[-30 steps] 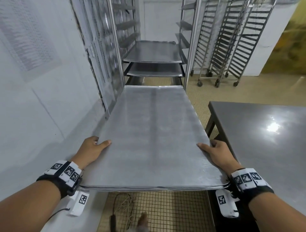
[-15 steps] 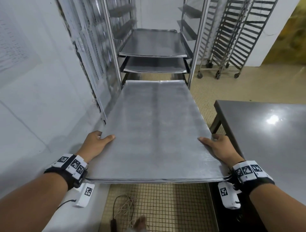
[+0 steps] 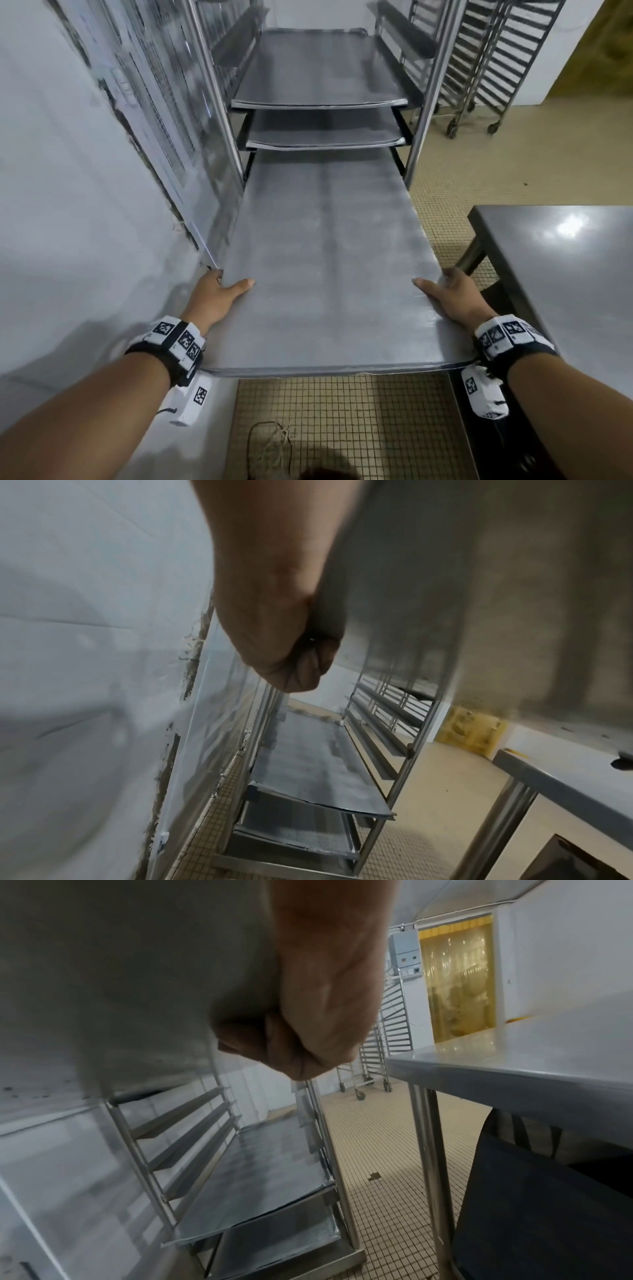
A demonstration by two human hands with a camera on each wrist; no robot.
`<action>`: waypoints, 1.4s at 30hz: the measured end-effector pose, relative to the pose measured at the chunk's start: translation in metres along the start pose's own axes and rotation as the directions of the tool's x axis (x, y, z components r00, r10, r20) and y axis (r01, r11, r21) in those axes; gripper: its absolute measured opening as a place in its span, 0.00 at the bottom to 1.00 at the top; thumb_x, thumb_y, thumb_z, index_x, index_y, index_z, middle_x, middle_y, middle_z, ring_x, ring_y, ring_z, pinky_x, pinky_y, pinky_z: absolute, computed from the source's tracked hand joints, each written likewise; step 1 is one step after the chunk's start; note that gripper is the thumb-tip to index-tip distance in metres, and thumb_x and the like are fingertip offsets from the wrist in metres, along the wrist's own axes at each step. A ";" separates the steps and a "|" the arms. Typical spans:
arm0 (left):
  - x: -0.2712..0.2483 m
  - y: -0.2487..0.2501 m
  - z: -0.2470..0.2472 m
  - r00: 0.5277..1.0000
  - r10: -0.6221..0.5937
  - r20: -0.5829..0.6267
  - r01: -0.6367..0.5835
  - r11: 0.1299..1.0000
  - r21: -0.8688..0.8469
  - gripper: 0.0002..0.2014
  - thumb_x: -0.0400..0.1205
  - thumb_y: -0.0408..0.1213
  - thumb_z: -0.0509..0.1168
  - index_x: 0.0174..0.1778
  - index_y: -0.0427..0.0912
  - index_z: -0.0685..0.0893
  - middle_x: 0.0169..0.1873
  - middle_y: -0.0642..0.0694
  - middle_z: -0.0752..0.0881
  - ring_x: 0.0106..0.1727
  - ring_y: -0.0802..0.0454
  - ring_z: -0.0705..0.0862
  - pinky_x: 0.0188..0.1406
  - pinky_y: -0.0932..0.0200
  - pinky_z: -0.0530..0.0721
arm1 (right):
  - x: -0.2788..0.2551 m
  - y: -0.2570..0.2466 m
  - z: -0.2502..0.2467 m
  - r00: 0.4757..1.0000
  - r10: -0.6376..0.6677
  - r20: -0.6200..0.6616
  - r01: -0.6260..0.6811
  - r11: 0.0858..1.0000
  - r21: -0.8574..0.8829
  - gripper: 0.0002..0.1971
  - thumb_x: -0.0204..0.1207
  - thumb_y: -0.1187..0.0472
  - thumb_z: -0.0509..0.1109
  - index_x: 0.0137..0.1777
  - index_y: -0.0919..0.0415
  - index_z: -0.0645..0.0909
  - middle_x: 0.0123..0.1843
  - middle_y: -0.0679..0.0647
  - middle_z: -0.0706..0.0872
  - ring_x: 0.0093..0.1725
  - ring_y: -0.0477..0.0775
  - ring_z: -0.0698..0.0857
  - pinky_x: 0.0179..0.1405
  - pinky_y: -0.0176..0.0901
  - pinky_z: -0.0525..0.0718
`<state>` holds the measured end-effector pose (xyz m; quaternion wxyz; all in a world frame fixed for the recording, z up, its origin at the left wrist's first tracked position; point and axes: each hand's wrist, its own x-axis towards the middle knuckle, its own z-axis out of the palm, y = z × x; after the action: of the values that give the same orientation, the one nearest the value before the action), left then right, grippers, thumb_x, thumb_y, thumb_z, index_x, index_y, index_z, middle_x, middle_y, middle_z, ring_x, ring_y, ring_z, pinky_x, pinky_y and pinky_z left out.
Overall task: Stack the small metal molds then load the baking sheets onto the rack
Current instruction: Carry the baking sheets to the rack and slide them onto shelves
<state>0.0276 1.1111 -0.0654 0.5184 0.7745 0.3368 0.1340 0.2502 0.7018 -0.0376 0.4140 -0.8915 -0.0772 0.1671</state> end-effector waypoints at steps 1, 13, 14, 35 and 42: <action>0.008 -0.002 0.001 1.000 -0.003 0.006 0.003 1.000 -0.004 0.20 0.72 0.52 0.83 0.51 0.44 0.90 0.47 0.49 0.95 0.48 0.51 0.94 0.56 0.40 0.92 | 0.006 0.000 0.003 1.000 0.014 -0.009 -0.014 1.000 -0.003 0.34 0.73 0.40 0.79 0.69 0.62 0.73 0.56 0.51 0.79 0.54 0.53 0.79 0.57 0.46 0.74; 0.102 -0.007 0.036 0.996 -0.064 -0.060 0.067 0.997 0.046 0.29 0.70 0.59 0.82 0.60 0.44 0.88 0.52 0.50 0.94 0.54 0.53 0.92 0.62 0.41 0.90 | 0.107 -0.011 0.030 0.995 0.103 -0.010 -0.103 0.995 0.000 0.42 0.73 0.40 0.77 0.79 0.64 0.68 0.73 0.63 0.80 0.72 0.65 0.79 0.67 0.51 0.75; 0.113 -0.006 0.037 0.995 -0.074 -0.059 0.078 0.995 0.064 0.33 0.67 0.65 0.81 0.60 0.45 0.88 0.53 0.51 0.93 0.55 0.53 0.92 0.62 0.41 0.90 | 0.119 -0.014 0.030 0.995 0.102 -0.012 -0.102 0.995 0.002 0.42 0.73 0.39 0.77 0.79 0.63 0.68 0.73 0.63 0.80 0.72 0.65 0.79 0.69 0.53 0.76; 0.211 0.048 0.051 0.999 -0.049 0.023 0.034 0.899 0.437 0.46 0.80 0.55 0.74 0.89 0.48 0.58 0.84 0.37 0.65 0.83 0.38 0.69 0.79 0.47 0.70 | 0.222 -0.063 0.027 0.982 -0.051 0.182 0.094 0.967 -0.236 0.41 0.76 0.32 0.69 0.85 0.35 0.54 0.83 0.64 0.63 0.73 0.72 0.76 0.71 0.67 0.78; 0.153 0.058 0.047 0.931 -0.100 0.351 -0.191 0.685 0.703 0.66 0.56 0.83 0.71 0.89 0.61 0.56 0.90 0.48 0.38 0.90 0.32 0.42 0.86 0.31 0.59 | 0.145 -0.065 0.031 0.958 -0.070 0.277 0.196 0.865 -0.461 0.52 0.56 0.14 0.68 0.81 0.32 0.61 0.89 0.58 0.35 0.88 0.72 0.44 0.80 0.75 0.57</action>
<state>0.1888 1.1655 -0.0553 0.2180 0.9349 0.2411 -0.1423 0.3743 0.8060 -0.0407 0.1754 -0.9306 -0.2299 0.2245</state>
